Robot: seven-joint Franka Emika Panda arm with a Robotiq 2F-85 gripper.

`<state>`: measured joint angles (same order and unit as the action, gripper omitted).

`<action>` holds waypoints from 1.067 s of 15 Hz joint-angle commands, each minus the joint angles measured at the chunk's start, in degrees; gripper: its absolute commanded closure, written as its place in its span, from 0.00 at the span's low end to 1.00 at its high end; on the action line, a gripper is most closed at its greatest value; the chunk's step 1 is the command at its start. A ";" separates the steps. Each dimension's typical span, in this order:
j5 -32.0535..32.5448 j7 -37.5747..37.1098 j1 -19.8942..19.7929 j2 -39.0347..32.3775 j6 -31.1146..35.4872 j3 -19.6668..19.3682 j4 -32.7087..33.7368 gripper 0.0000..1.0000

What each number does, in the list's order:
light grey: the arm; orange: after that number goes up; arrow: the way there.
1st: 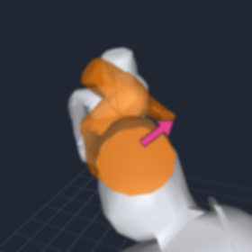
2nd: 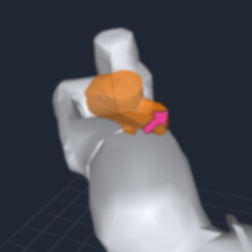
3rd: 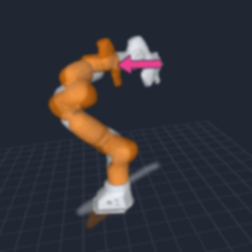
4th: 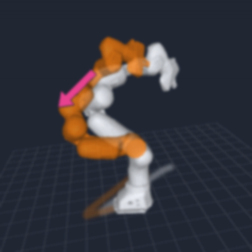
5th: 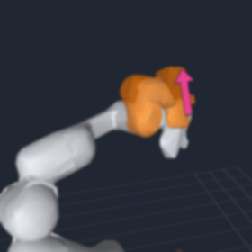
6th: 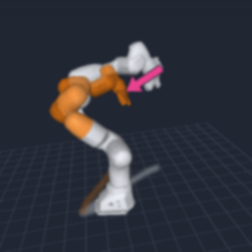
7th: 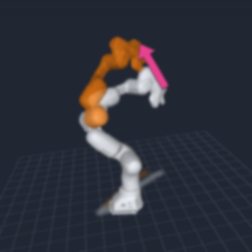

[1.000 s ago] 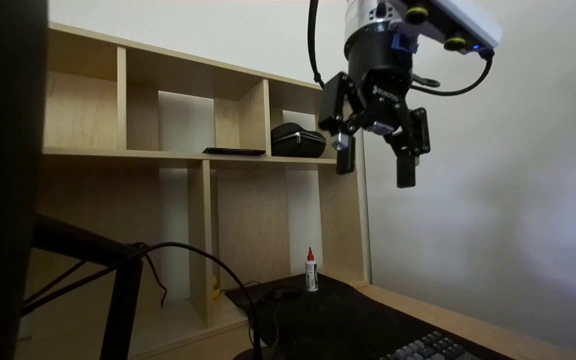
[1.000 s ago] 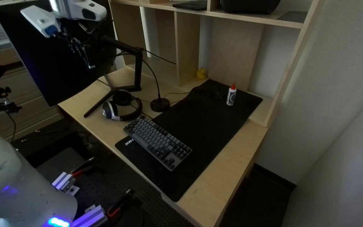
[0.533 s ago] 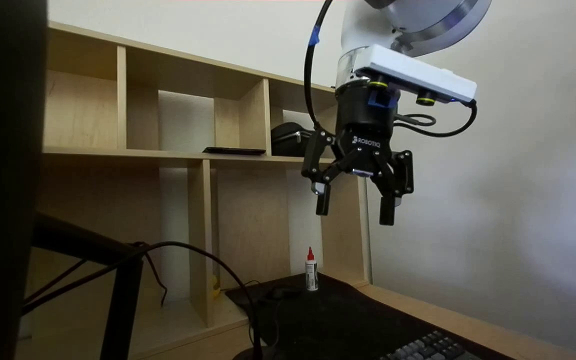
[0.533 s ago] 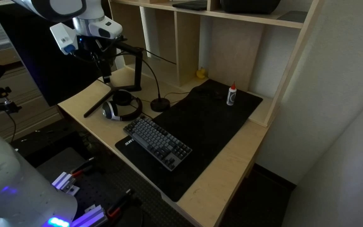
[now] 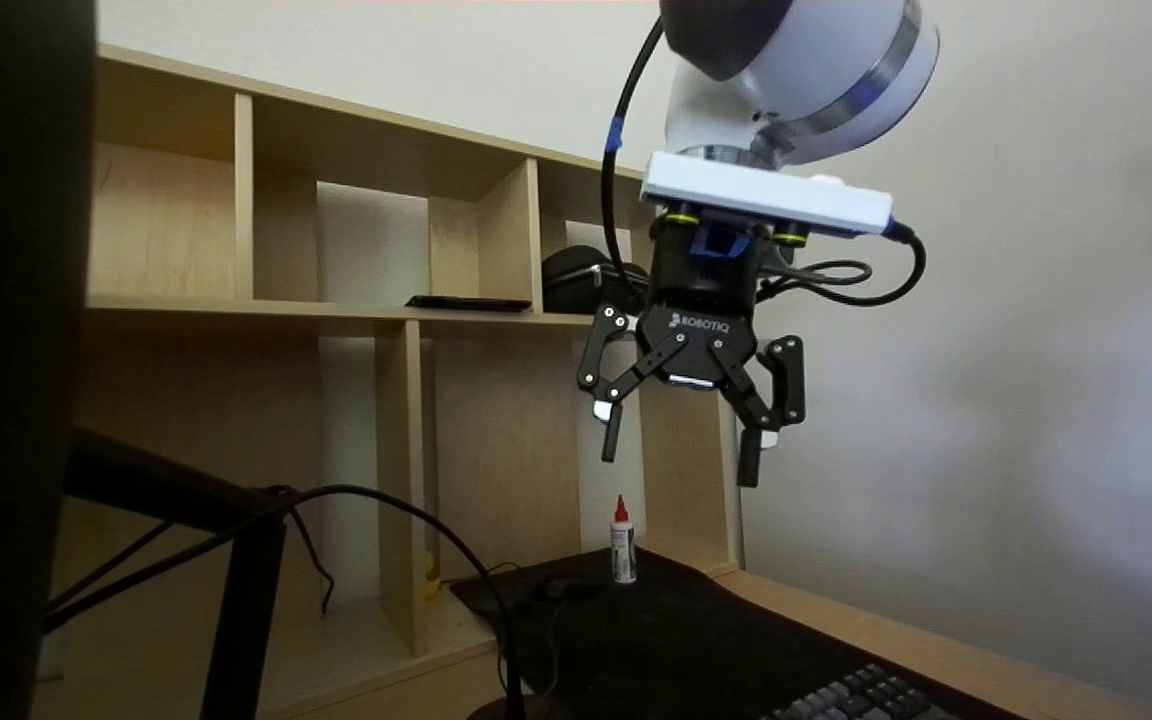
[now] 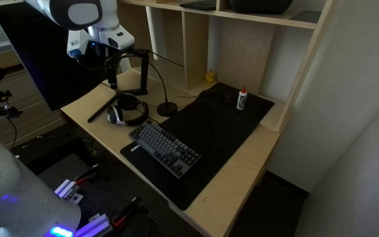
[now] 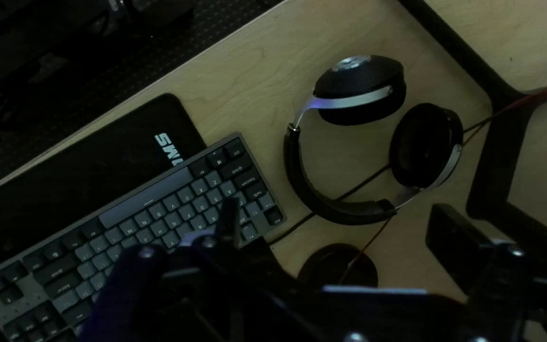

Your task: Press the escape button the keyboard

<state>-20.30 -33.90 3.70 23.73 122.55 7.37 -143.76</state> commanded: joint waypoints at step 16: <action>-4.67 -28.85 -0.32 -18.47 22.77 -0.13 3.36 0.00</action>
<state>-23.55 -58.92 3.16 8.21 140.27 7.34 -141.34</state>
